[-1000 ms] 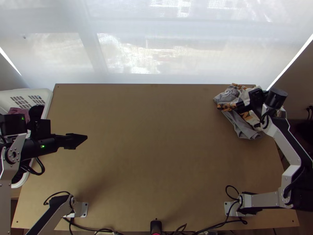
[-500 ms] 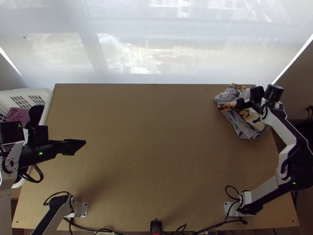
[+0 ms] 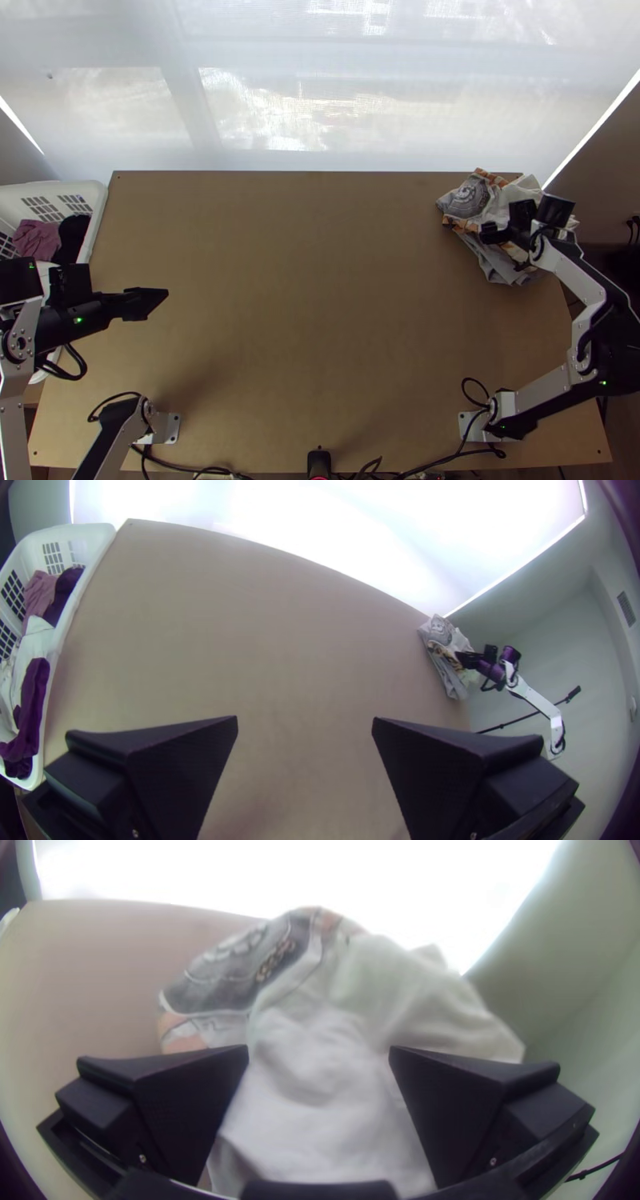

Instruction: Fold the t-shirt

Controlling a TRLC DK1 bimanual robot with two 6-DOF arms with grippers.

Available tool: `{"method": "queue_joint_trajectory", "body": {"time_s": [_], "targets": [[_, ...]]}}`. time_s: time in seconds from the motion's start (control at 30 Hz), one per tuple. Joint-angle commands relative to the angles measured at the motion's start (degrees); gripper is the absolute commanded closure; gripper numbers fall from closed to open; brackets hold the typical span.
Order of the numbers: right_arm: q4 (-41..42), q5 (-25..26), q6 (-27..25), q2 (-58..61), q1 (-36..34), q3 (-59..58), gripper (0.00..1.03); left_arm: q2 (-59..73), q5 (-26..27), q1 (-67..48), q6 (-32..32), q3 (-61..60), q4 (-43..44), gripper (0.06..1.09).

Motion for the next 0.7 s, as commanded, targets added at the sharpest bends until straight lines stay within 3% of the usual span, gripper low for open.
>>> {"method": "queue_joint_trajectory", "body": {"time_s": [0.0, 0.23, 0.43, 0.67], "targets": [[-5.75, -2.57, 1.03, -13.72, 1.69, 5.01, 0.05, -2.34, -2.73, 6.03, 0.32, -0.03, 2.02, 0.10], [-16.65, -2.75, 2.88, -26.46, 10.31, 13.45, 0.05, -3.30, -10.47, 20.79, 4.36, 2.69, 9.05, 0.10], [-27.64, -2.66, 7.36, -31.91, 16.37, 17.58, 0.05, -1.02, -12.14, 32.75, 10.95, 0.06, 14.68, 0.10], [-39.42, -1.25, 9.03, -37.80, 22.79, 17.40, 0.05, 7.33, -15.74, 38.64, 13.32, -6.71, 23.99, 0.10]]}}
